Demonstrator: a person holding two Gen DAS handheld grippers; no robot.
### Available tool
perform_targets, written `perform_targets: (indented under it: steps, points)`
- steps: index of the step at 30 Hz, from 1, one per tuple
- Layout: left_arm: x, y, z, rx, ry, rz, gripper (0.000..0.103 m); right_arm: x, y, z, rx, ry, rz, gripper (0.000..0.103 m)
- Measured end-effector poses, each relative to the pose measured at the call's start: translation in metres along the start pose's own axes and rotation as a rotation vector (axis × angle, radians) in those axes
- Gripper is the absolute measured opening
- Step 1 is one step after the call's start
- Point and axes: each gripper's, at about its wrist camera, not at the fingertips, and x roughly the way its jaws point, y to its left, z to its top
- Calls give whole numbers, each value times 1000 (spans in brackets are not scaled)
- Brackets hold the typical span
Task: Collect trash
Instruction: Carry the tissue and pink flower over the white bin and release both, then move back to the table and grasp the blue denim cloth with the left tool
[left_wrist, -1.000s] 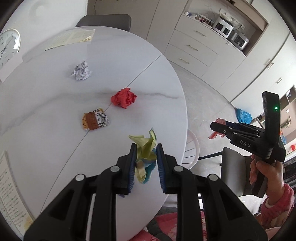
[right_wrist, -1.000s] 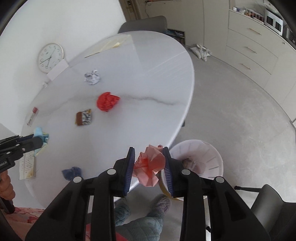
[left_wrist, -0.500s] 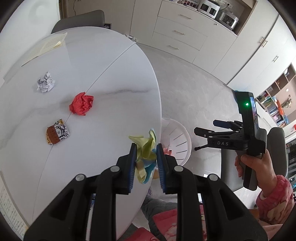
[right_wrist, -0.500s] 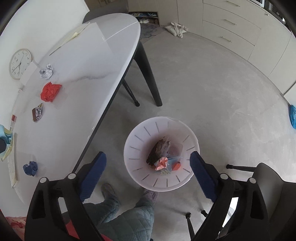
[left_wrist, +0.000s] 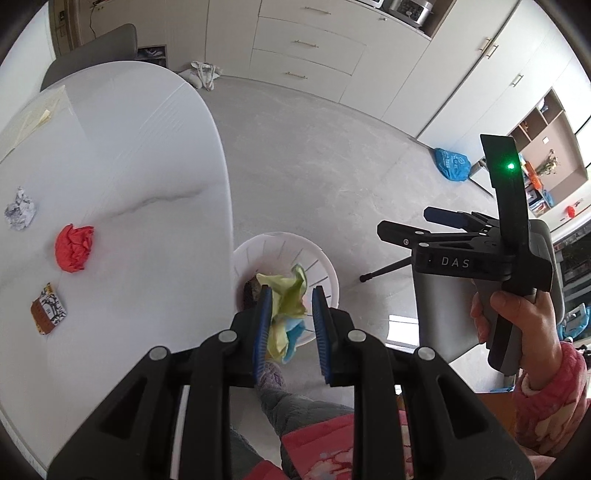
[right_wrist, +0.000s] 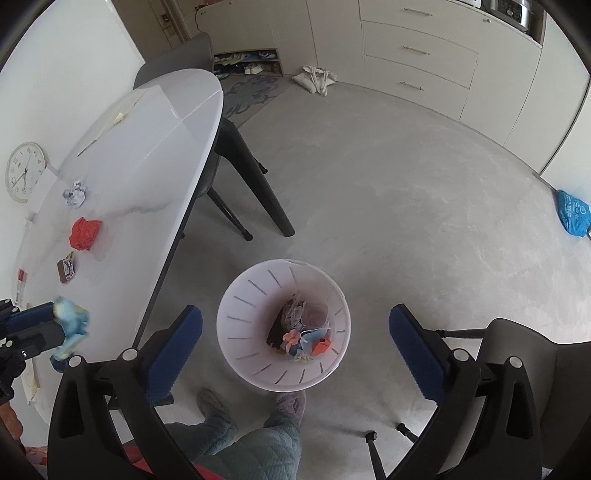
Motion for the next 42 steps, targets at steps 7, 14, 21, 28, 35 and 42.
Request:
perform_targets:
  steps: [7,14,21,28,35,42]
  points:
    - [-2,-10,0,6,-38,-3,89,0,-13,-6,23,16,-4,100]
    - [-3,-11,1,-5,-50,21,91,0,-15,-8,29,19,2,100]
    - [-10,3,-7,-54,-55,65,93,-4,0,-7,1,11,18,100]
    - [-33,52,-41,-142,-70,200,95,-8,39,0,-108,-3,50,100]
    - [-49,108,-95,-222,-38,320,95,-3,94,4,-231,7,109,100]
    - [-42,142,-146,-267,0,334,95,3,149,-4,-343,44,153,100]
